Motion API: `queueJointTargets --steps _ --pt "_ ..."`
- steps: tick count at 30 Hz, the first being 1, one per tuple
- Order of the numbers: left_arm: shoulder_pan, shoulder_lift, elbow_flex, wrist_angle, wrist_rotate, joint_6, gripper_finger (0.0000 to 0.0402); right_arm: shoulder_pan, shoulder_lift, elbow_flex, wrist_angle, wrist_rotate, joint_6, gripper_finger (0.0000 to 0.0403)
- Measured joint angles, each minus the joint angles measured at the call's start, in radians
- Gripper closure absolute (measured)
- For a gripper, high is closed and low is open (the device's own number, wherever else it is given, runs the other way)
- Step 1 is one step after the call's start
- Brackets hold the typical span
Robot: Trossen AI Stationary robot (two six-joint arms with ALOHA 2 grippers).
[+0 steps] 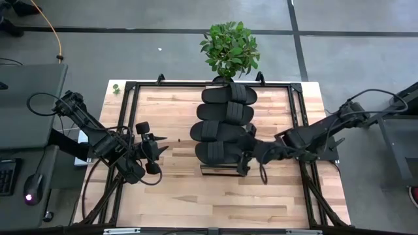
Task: Pick and place slides into the shelf
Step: Return to Home Position
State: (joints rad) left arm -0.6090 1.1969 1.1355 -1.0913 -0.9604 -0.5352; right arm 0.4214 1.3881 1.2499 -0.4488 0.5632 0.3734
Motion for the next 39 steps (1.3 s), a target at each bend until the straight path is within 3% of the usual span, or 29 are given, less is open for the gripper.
queueJointTargets --steps 14,24,34,39 --pt "0.0 -0.002 0.035 0.057 -0.074 -0.034 0.0268 -0.01 -0.201 -0.011 0.006 -0.011 -0.094 0.0181" --pt "0.0 -0.011 0.045 0.115 -0.144 -0.072 0.0268 0.091 -0.334 -0.143 0.063 0.127 -0.124 0.0181" --pt "0.0 -0.011 0.029 0.126 -0.156 -0.048 0.0268 0.102 -0.508 -0.412 0.527 -0.187 -0.454 0.0181" --pt "0.0 -0.04 -0.033 0.18 -0.2 -0.046 0.0268 0.045 -0.611 -0.548 0.641 -0.198 -0.452 0.0181"
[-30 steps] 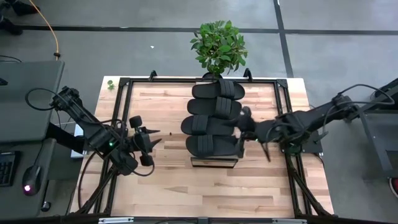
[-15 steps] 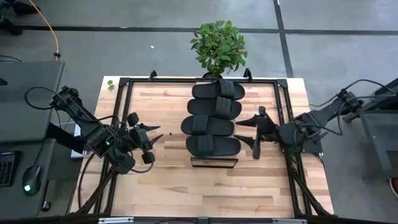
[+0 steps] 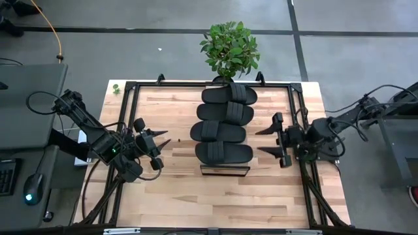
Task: Pick and place slides into the shelf
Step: Return to Home Position
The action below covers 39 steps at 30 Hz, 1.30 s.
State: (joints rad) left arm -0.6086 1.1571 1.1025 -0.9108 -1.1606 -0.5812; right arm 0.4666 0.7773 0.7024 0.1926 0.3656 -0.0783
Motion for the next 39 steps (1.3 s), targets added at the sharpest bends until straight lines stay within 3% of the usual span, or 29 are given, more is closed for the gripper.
queueJointTargets --steps 9,13,17,21,24,31,39 --pt "0.0 -0.175 -0.133 0.092 -0.014 0.043 0.0268 -0.12 -0.092 -0.093 0.001 -0.054 0.06 0.0181" --pt "0.0 -0.283 -0.237 0.216 0.011 0.148 0.0268 -0.156 -0.089 -0.098 -0.011 -0.062 0.079 0.0181" --pt "0.0 -0.393 -0.341 0.456 0.125 0.359 0.0268 -0.181 -0.084 -0.098 -0.012 -0.083 0.098 0.0181" --pt "0.001 -0.49 -0.421 0.684 0.317 0.568 0.0268 -0.197 -0.084 -0.098 -0.014 -0.119 0.105 0.0181" --pt "0.0 -0.547 -0.467 0.769 0.409 0.651 0.0268 -0.199 -0.084 -0.098 -0.015 -0.133 0.104 0.0181" --pt "0.012 -0.63 -0.54 0.792 0.351 0.656 0.0268 -0.199 -0.083 -0.098 -0.015 -0.134 0.104 0.0181" --pt "0.231 -0.664 -0.579 0.786 0.571 0.612 0.0268 -0.199 -0.083 -0.098 -0.015 -0.134 0.101 0.0181"
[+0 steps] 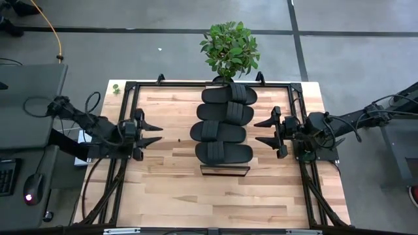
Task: Pick and place slides into the shelf
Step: Return to Home Position
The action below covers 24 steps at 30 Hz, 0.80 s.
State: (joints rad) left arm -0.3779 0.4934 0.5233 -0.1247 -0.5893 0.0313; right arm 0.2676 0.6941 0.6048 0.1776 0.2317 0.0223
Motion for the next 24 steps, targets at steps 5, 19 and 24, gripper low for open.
queueJointTargets --steps 5,19,24 --pt "0.15 0.001 -0.028 -0.004 0.151 -0.009 0.0268 0.0 0.0 0.0 0.0 0.0 -0.001 0.0181" --pt "0.354 0.0 -0.094 0.004 0.294 -0.002 0.0268 0.0 0.0 0.0 -0.009 0.022 -0.024 0.0181" --pt "0.397 0.0 -0.095 0.01 0.349 -0.002 0.0268 -0.024 0.0 0.0 -0.013 0.016 -0.024 0.0181"
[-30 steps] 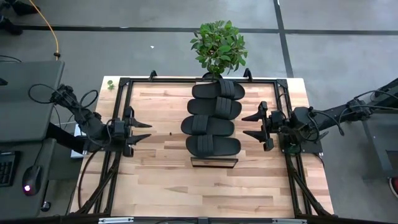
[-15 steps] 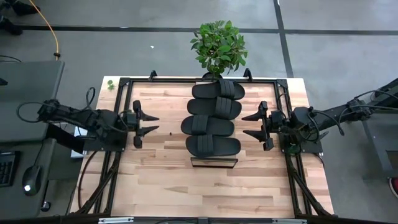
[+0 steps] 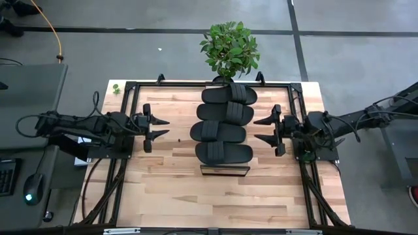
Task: Pick and place slides into the shelf
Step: Return to Home Position
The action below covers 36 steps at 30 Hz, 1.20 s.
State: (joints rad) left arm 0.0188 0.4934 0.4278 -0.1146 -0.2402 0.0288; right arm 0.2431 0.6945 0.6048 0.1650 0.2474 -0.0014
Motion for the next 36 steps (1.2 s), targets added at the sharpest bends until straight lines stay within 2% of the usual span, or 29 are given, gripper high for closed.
queueJointTargets --steps 13,16,19,24,31,36 --pt "0.014 0.0 0.0 0.01 0.039 0.012 0.0268 -0.176 -0.009 0.001 -0.047 -0.216 0.024 0.0181" --pt "0.014 0.0 0.0 0.01 0.039 0.013 0.0268 -0.187 -0.009 -0.012 -0.003 -0.258 0.026 0.0181" --pt "0.014 0.0 0.0 0.008 0.039 0.013 0.0268 -0.187 -0.028 -0.093 0.103 -0.25 0.009 0.0181" --pt "0.014 0.0 0.0 0.008 0.039 0.001 0.0268 -0.192 -0.115 -0.276 0.31 -0.151 0.02 0.0181" --pt "0.014 0.0 -0.003 0.015 0.03 0.001 0.0268 -0.22 -0.296 -0.457 0.469 -0.207 0.029 0.0181" --pt "0.015 -0.022 -0.089 0.112 -0.026 0.001 0.0268 -0.228 -0.401 -0.525 0.498 -0.232 0.048 0.0181"
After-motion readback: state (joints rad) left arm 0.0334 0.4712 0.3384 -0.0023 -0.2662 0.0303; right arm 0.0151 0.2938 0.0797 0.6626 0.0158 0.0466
